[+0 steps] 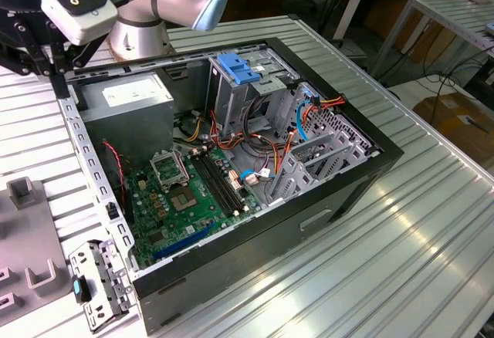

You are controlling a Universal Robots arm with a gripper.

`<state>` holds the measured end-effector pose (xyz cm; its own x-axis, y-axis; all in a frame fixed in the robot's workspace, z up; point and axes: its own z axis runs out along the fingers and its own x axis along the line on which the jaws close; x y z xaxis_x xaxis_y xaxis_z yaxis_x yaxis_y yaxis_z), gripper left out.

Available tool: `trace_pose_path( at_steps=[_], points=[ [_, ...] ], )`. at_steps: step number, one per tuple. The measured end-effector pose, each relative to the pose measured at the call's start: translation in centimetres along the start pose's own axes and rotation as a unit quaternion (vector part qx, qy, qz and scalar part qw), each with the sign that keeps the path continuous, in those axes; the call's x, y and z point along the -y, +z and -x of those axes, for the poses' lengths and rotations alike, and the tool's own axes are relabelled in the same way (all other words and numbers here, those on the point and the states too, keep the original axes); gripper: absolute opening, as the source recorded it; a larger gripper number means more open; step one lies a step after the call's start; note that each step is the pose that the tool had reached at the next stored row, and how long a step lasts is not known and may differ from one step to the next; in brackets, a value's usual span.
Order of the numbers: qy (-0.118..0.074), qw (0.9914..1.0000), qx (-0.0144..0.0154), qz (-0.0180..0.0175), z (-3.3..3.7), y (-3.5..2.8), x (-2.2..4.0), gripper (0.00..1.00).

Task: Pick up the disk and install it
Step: 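Reach for the disk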

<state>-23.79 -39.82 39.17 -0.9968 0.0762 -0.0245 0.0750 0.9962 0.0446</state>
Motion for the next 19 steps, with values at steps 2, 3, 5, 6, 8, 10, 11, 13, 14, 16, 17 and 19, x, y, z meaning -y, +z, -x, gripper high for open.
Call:
trace_pose_path(
  at_steps=[2,3,5,6,8,10,11,13,14,16,17,19],
  points=[
    [0.0,1.0,0.0,0.0,-0.31,0.0,0.0,0.11],
    [0.0,1.0,0.0,0.0,-0.46,0.0,0.01,0.11],
    [0.0,1.0,0.0,0.0,-0.72,0.0,0.02,0.11],
    [0.0,1.0,0.0,0.0,-0.84,0.01,0.03,0.11],
    [0.0,1.0,0.0,0.0,-1.14,0.01,0.05,0.11],
    [0.0,1.0,0.0,0.0,-1.45,0.02,0.06,0.11],
    [0.0,1.0,0.0,0.0,-1.57,0.02,0.07,0.11],
    [0.0,1.0,0.0,0.0,-1.8,0.02,0.08,0.11],
    [0.0,1.0,0.0,0.0,-1.93,0.02,0.08,0.11],
    [0.0,1.0,0.0,0.0,-2.18,0.03,0.09,0.11],
    [0.0,1.0,0.0,0.0,-2.31,0.02,0.1,0.11],
    [0.0,1.0,0.0,0.0,-2.54,0.03,0.11,0.11]
  ],
)
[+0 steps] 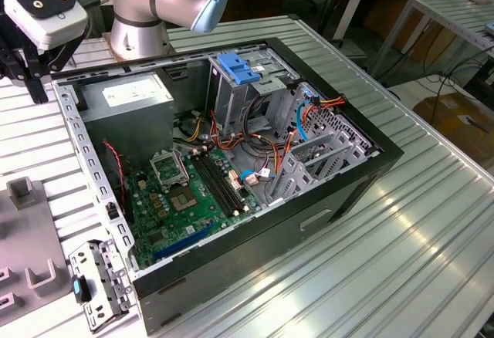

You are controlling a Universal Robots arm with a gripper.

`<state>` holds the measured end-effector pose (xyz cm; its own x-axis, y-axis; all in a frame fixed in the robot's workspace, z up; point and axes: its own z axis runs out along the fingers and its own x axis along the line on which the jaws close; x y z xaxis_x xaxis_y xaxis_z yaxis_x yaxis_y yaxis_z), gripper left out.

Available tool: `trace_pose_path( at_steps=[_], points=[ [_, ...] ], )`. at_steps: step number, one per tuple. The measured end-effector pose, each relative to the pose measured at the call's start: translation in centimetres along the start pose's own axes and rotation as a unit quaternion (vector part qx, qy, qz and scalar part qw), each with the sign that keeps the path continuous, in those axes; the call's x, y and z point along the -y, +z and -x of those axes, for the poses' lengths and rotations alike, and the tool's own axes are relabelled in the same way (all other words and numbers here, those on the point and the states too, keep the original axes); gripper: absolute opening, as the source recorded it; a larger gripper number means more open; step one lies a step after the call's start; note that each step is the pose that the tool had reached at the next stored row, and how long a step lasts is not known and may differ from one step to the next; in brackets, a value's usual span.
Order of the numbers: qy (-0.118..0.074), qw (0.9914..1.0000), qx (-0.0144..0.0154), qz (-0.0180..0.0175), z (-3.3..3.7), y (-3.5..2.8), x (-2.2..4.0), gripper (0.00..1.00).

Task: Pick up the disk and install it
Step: 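Reach for the disk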

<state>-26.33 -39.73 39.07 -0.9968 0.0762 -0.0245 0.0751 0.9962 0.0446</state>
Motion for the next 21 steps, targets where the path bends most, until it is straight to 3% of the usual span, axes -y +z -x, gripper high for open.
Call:
trace_pose_path(
  at_steps=[8,21],
  points=[
    [0.0,1.0,0.0,0.0,-1.52,0.01,0.1,0.11],
    [0.0,1.0,0.0,0.0,-3.28,0.05,0.19,0.11]
  ],
)
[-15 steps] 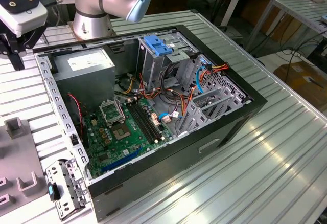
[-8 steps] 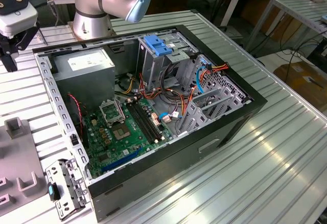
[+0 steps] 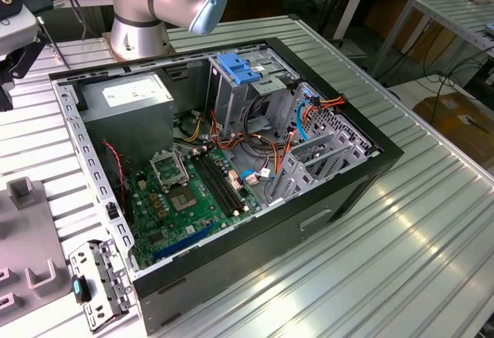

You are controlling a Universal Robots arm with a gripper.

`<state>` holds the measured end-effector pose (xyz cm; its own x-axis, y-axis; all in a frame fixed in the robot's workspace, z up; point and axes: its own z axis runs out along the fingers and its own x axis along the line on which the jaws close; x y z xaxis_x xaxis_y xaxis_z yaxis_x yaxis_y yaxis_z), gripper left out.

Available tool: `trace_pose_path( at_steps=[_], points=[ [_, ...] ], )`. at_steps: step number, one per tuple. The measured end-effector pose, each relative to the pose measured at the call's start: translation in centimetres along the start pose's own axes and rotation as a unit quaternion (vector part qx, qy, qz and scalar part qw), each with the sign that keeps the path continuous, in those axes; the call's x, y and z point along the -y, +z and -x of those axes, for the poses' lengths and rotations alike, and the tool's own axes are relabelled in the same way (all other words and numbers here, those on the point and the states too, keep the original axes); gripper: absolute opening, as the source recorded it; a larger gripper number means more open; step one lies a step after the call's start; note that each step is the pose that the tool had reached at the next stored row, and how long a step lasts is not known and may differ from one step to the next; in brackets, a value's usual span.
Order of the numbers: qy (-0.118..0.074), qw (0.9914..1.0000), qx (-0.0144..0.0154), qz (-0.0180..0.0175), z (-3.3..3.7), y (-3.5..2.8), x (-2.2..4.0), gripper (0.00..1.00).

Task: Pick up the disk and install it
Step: 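Reach for the disk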

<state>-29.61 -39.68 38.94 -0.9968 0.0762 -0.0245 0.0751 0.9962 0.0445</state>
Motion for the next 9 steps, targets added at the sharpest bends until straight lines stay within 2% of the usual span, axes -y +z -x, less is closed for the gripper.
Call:
trace_pose_path(
  at_steps=[9],
  points=[
    [0.0,1.0,0.0,0.0,-1.29,0.02,0.08,0.11]
  ],
)
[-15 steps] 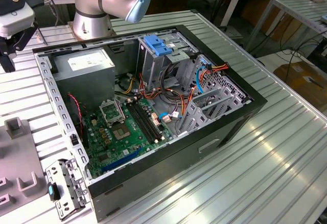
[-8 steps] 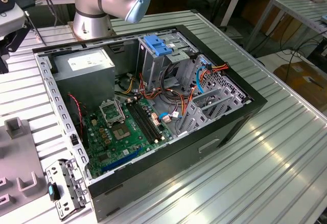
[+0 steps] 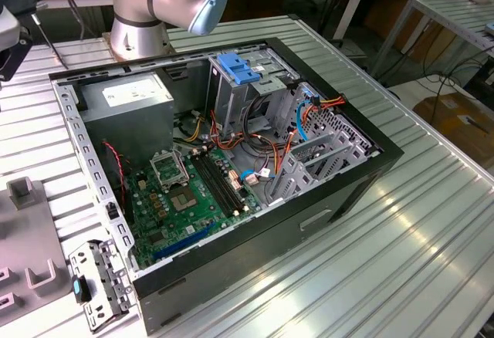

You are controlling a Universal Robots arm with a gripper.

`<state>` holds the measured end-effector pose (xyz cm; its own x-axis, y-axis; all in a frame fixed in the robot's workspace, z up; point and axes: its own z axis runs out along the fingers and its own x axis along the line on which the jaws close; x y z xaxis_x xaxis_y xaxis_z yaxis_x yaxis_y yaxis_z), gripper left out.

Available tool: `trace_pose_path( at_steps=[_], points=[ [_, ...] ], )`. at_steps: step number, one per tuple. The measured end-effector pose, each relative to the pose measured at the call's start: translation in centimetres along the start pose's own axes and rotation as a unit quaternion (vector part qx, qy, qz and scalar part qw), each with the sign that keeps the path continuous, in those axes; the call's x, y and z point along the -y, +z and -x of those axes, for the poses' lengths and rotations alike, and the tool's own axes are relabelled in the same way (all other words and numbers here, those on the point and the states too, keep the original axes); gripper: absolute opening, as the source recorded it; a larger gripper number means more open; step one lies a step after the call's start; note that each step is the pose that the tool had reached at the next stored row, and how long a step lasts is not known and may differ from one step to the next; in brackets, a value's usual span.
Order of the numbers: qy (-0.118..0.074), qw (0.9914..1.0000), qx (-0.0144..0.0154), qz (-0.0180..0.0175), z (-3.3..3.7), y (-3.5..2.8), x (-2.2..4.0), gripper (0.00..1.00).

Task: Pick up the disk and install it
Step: 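Reach for the disk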

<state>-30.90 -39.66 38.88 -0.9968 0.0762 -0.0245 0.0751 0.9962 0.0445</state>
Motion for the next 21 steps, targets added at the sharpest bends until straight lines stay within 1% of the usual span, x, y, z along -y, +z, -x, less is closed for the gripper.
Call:
trace_pose_path(
  at_steps=[10,14,21],
  points=[
    [0.0,1.0,0.0,0.0,-1.19,0.02,0.05,0.11],
    [0.0,1.0,0.0,0.0,-2.02,0.02,0.05,0.11],
    [0.0,1.0,0.0,0.0,-2.97,0.02,0.0,0.11]
  ],
)
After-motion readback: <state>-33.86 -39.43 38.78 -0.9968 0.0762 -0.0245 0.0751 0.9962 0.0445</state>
